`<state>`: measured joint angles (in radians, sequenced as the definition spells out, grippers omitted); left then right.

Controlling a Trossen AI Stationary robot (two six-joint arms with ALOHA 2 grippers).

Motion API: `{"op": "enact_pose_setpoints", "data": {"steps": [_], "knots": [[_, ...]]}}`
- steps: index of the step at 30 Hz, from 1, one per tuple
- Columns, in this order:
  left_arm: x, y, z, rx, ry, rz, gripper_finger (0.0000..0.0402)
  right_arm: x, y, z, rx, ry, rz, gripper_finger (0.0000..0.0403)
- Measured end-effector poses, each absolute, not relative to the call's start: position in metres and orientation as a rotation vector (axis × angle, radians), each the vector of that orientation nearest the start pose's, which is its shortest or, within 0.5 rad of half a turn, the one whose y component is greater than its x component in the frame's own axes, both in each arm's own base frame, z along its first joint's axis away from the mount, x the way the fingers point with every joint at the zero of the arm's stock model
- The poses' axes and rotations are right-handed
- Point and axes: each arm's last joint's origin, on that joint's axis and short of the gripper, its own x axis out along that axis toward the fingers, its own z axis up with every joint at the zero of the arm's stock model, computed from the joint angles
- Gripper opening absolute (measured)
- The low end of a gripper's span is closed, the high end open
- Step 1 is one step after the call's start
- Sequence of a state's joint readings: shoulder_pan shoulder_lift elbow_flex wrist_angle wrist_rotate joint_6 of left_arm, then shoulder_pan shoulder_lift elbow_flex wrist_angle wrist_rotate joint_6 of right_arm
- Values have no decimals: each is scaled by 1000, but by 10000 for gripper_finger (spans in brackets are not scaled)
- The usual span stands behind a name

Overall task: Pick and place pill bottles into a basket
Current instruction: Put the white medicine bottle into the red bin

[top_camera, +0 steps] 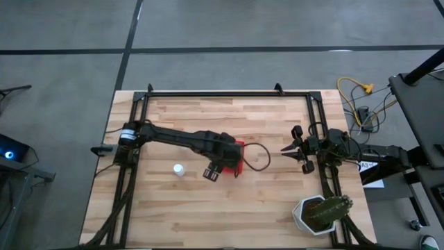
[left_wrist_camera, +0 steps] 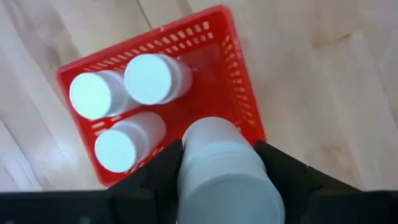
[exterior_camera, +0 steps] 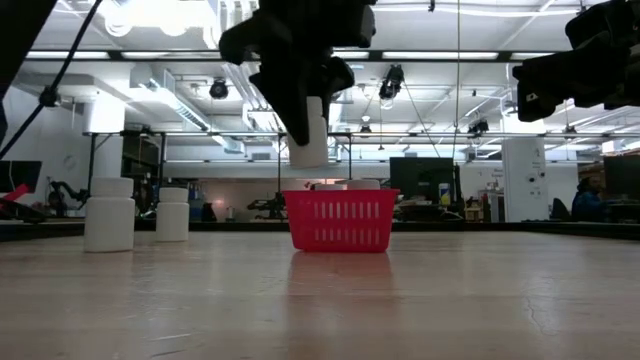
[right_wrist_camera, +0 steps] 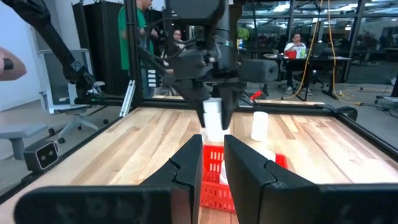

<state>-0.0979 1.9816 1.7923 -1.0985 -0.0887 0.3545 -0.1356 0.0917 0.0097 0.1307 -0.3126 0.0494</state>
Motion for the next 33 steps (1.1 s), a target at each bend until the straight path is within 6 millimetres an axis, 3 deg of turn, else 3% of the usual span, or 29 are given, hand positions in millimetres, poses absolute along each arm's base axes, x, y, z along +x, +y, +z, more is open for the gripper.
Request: {"op": "enact_pose_setpoints", "data": {"steps": [10,33], "knots": [[411,-13,261,410,1216,-191,159,102,-5,172,39,-43,177,59],[411,-13,238,403,1217,-190,159,102,-5,172,39,-43,177,59]]}}
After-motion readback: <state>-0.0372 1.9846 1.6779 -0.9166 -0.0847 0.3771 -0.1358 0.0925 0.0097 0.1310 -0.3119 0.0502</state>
